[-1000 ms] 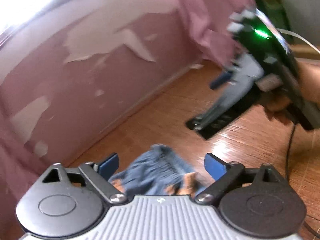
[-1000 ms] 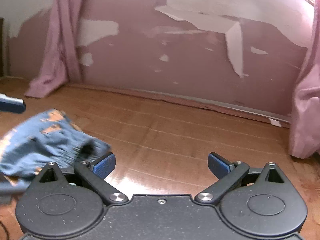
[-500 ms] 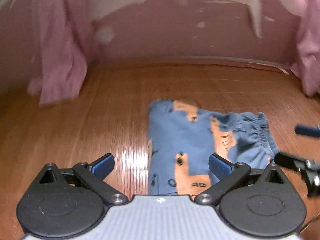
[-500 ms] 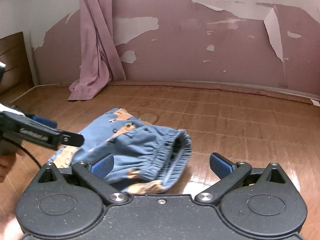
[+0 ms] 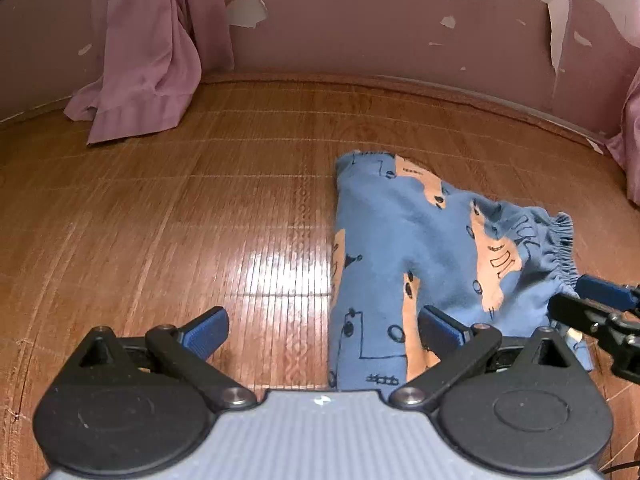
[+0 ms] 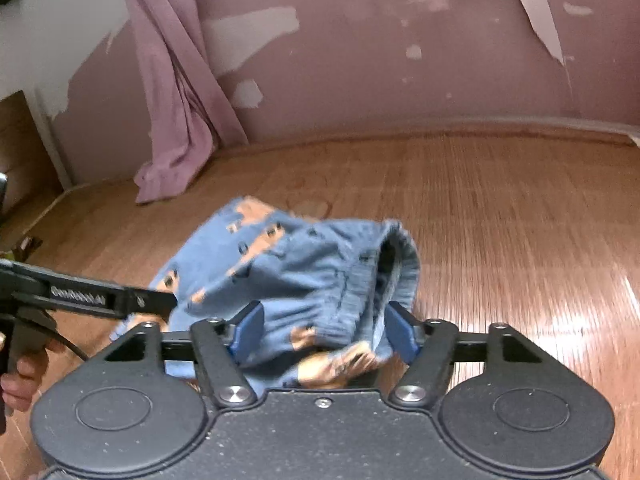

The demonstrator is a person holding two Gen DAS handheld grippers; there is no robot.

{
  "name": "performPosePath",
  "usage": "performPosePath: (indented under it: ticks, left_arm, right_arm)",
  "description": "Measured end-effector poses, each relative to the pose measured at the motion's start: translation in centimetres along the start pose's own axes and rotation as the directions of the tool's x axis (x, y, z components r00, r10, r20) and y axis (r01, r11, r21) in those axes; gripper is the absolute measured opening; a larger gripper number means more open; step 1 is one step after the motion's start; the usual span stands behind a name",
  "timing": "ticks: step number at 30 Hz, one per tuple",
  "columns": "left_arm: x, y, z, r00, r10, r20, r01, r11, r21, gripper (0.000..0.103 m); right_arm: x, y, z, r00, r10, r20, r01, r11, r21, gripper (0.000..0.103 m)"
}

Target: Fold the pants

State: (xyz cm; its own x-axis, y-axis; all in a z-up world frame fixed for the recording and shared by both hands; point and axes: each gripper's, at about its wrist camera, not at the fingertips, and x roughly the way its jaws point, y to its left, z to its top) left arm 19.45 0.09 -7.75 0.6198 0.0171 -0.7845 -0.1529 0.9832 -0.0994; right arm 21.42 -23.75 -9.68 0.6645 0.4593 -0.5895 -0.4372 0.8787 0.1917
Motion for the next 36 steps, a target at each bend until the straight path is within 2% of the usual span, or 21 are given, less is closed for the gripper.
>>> performPosePath:
  ticks: [2,4,6,7,9,13,15,16,17,19,21,23,26,30,33,36]
  left_arm:
    - [0.1,0.1,-0.1,1.0,-0.001,-0.001,0.001,1.0,-0.001,0.102]
    - [0.2,0.0,0.0,1.0,0.003,-0.005,-0.003,1.0,0.004,0.102]
    - [0.3,-0.1,-0.1,1.0,0.009,-0.007,-0.008,1.0,0.011,0.102]
    - [0.3,-0.1,-0.1,1.0,0.011,-0.008,-0.011,1.0,0.014,0.102]
    - [0.4,-0.1,-0.2,1.0,0.015,-0.012,-0.014,1.0,0.018,0.102]
    - [0.6,-0.2,-0.3,1.0,0.001,-0.02,0.0,0.999,0.037,0.103]
    - [0.7,-0.5,-0.5,1.0,0.005,-0.023,-0.004,0.998,0.059,0.103]
    - [0.6,-0.6,-0.5,1.0,0.011,-0.019,-0.01,0.998,0.068,0.103]
    - [0.4,-0.8,-0.4,1.0,0.011,-0.01,-0.011,0.997,0.08,0.103]
    - [-0.2,-1.1,-0.2,1.0,0.009,0.02,-0.011,0.994,0.109,0.103]
    - [-0.6,-1.4,0.0,0.998,-0.015,0.056,0.007,0.99,0.144,0.103]
    - [-0.4,-1.5,0.2,0.998,-0.04,0.043,0.032,0.985,0.168,0.103]
    - [0.3,-1.2,0.4,0.998,-0.055,0.012,0.053,0.987,0.151,0.103]
    - [0.6,-0.3,0.0,0.998,-0.059,-0.004,0.059,0.99,0.125,0.103]
    - [0.6,0.1,-0.5,0.998,-0.07,-0.008,0.07,0.991,0.117,0.102]
    - [0.5,0.2,-0.8,0.997,-0.08,-0.009,0.08,0.99,0.114,0.1]
  right_arm:
    - [0.1,-0.1,-0.4,1.0,-0.007,-0.011,0.007,1.0,-0.007,0.059]
    - [0.1,-0.1,-0.5,1.0,-0.016,-0.019,0.016,1.0,-0.013,0.042]
    - [-0.1,0.0,-0.6,0.999,-0.034,-0.018,0.033,0.999,-0.034,0.03]
    - [-0.2,0.0,-0.6,0.999,-0.038,-0.018,0.037,0.999,-0.04,0.025]
    - [-0.9,-0.2,-0.6,0.999,-0.037,-0.022,0.036,0.999,-0.037,0.023]
    - [-2.3,0.0,-0.7,0.995,-0.078,-0.06,0.075,0.995,-0.061,0.023]
    - [-2.2,-0.1,-1.3,0.993,-0.078,-0.085,0.072,0.995,-0.07,0.029]
    - [-2.3,-0.2,-1.4,0.994,-0.075,-0.08,0.069,0.995,-0.075,0.04]
    - [-2.6,-0.4,-1.4,0.995,-0.081,-0.064,0.077,0.994,-0.072,0.046]
    - [-3.3,-0.9,-0.8,0.997,-0.08,-0.001,0.08,0.996,-0.043,0.075]
    - [-3.5,-1.5,-0.1,0.997,-0.073,0.033,0.073,0.997,-0.014,0.085]
    - [-2.6,-2.6,0.6,0.998,-0.028,0.062,0.026,0.999,0.029,0.086]
    - [0.0,-4.4,1.6,0.997,0.056,0.05,-0.061,0.993,0.099,0.086]
    - [2.6,-5.5,2.6,0.993,0.103,0.054,-0.108,0.99,0.093,0.085]
    - [4.6,-5.8,2.9,0.991,0.131,0.037,-0.134,0.986,0.099,0.075]
    - [5.4,-5.6,2.5,0.991,0.129,0.028,-0.131,0.988,0.077,0.053]
